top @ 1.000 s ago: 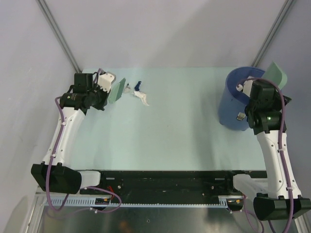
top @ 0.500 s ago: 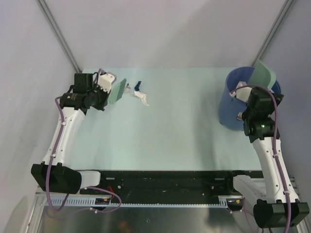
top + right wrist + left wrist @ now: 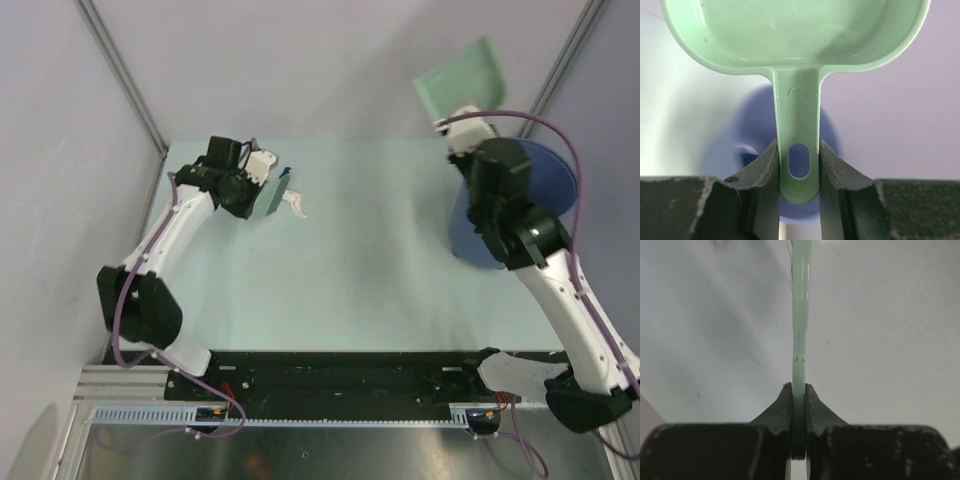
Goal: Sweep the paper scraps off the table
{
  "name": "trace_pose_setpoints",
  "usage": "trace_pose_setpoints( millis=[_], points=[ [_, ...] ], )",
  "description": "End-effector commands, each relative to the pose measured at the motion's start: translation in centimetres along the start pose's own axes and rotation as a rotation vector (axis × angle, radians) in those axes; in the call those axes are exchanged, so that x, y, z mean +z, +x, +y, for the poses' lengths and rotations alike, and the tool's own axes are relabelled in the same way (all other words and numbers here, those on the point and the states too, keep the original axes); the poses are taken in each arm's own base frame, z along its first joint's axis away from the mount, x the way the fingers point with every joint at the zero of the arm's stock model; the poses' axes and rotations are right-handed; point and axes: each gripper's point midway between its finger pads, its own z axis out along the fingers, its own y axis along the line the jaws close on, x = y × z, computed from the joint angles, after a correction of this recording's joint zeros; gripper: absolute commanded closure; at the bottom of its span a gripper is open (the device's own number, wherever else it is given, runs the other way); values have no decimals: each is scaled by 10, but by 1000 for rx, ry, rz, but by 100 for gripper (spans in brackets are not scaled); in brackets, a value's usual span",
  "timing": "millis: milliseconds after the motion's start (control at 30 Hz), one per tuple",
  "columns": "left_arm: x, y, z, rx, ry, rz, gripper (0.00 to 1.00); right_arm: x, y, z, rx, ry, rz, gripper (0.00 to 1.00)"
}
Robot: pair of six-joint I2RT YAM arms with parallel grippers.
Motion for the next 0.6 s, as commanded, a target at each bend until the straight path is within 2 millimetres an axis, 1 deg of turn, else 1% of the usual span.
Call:
trace_pose_setpoints(
  millis=[0, 33, 67, 100, 133, 167, 200, 233, 267, 300, 333, 367, 400, 433, 467, 500, 567],
  points=[
    [2, -61, 32, -57, -139, -132, 100, -16, -30, 158, 194, -537, -26, 100],
    [11, -64, 36, -63, -152, -121, 100, -18, -32, 197, 185, -645, -8, 100],
    [7, -74, 50, -60, -225, -136, 100, -31, -33, 234, 192, -791, -10, 100],
    [8, -77, 57, -36, -266, -127, 100, -39, -34, 259, 171, -854, -6, 100],
    [16, -84, 62, -17, -294, -123, 100, -37, -25, 287, 129, -896, 37, 100],
    [22, -84, 66, -6, -311, -107, 100, -37, -17, 307, 96, -934, 66, 100],
    [26, -84, 71, 3, -334, -89, 100, -35, -10, 320, 73, -948, 97, 100],
    [40, -84, 74, 9, -335, -67, 100, -36, -3, 333, 46, -966, 126, 100],
    [47, -83, 76, 12, -341, -52, 100, -36, 16, 357, -6, -1007, 198, 100],
    [54, -82, 78, 20, -343, -35, 100, -36, 20, 366, -15, -1027, 221, 100],
    [69, -79, 77, 23, -326, -14, 100, -37, 27, 376, -29, -1050, 251, 100],
    [78, -78, 73, 29, -298, -7, 100, -37, 39, 391, -50, -1079, 293, 100],
    [91, -77, 62, 44, -223, -12, 100, -36, 45, 398, -60, -1089, 314, 100],
    [96, -76, 56, 47, -190, -11, 100, -33, 52, 400, -52, -1097, 342, 100],
    [101, -75, 52, 49, -167, -10, 100, -31, 64, 407, -67, -1106, 384, 100],
    [107, -73, 48, 52, -148, -5, 100, -31, 69, 409, -73, -1109, 403, 100],
    [112, -73, 40, 63, -107, -7, 100, -28, 84, 409, -120, -1085, 445, 100]
  ],
)
